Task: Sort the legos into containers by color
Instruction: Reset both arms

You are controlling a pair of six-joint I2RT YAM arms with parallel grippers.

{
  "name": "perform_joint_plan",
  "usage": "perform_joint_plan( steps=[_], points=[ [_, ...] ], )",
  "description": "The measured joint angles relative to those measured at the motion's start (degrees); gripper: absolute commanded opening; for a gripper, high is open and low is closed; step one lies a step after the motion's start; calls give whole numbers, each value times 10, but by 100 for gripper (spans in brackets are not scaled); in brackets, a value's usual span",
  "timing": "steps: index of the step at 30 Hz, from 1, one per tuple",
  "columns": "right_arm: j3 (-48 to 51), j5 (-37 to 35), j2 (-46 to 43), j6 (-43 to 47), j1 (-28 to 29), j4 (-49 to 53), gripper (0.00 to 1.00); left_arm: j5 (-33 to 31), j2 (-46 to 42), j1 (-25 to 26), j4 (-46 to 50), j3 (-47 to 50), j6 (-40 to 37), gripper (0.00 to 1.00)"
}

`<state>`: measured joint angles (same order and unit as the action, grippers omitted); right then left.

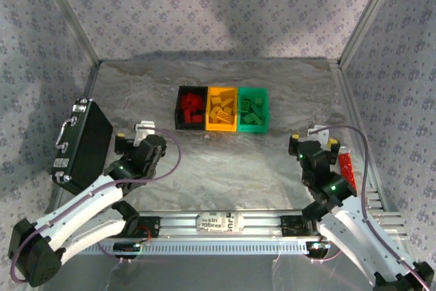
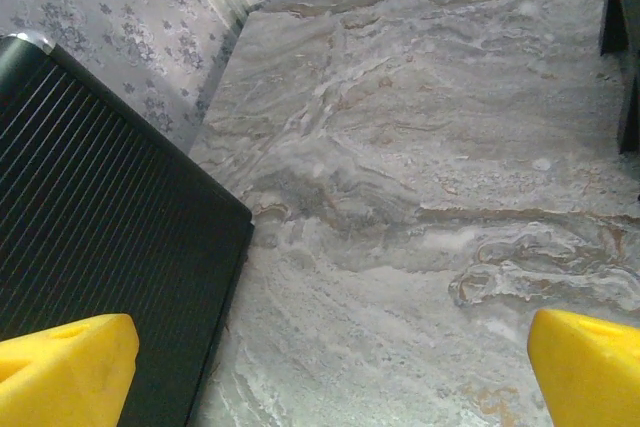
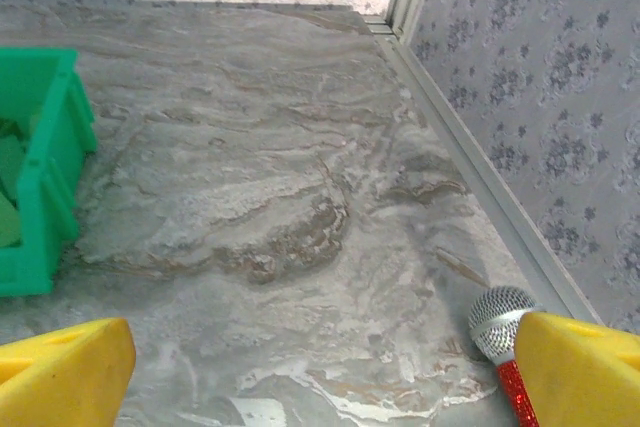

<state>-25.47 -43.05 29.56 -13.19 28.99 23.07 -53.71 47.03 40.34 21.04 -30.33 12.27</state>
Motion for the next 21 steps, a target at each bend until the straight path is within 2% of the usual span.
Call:
perform_joint_plan(
  steps=[12,21],
  points=[
    [62,-38,-26,-5,0,-12,99,-12,-14,-31,-64,76,-22,100],
    [104,-63,-51,-5,0,-43,99,-12,-42,-36,-93,125,-22,100]
  ],
)
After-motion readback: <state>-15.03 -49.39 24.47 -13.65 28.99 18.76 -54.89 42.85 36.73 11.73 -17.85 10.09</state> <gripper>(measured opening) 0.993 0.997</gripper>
